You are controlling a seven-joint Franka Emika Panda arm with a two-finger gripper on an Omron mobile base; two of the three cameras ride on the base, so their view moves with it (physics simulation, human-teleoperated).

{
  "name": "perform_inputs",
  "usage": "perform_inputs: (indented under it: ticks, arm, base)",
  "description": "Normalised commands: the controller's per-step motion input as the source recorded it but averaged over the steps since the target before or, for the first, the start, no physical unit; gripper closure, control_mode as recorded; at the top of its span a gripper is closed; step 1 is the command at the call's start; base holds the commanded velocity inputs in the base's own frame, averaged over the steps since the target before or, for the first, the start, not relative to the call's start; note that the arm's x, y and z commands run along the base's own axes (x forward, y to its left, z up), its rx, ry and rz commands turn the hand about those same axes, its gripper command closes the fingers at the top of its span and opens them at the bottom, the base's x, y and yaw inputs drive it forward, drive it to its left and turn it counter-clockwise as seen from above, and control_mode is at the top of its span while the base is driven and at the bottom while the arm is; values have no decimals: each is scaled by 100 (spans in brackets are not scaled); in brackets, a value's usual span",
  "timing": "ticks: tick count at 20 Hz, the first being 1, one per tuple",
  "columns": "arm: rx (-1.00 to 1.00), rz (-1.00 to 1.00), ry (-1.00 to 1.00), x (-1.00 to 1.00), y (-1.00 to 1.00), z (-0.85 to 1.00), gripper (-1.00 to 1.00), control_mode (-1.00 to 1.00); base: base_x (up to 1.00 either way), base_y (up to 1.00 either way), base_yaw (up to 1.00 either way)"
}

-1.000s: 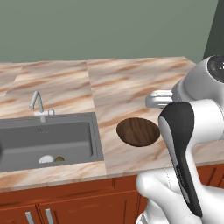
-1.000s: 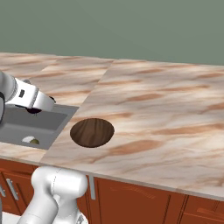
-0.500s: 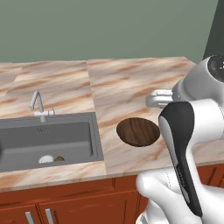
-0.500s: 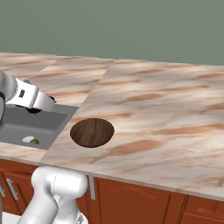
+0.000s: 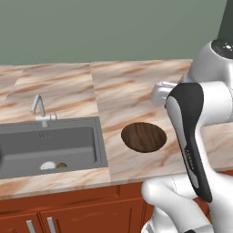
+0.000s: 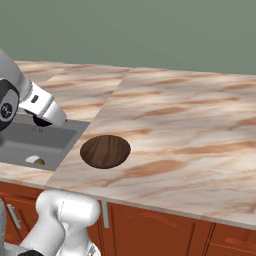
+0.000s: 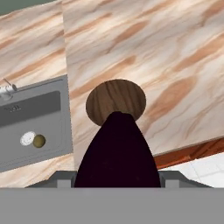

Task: Pick the eggplants from the cabinet and place them in one bowl. Pick the potato from the sink and place it in the other bowl.

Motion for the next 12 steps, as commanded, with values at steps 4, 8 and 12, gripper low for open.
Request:
perform_inputs:
  ticks: [4,8,12]
  arm:
    - [0,-8,16,23,-6,1,100,-100]
    - [0,-7,4,21,-12,-4,100,-100]
    - [0,-6,0,18,-15,-17,100,-100]
  base:
    - [0,0,0]
    - [0,0,0]
    - [0,0,0]
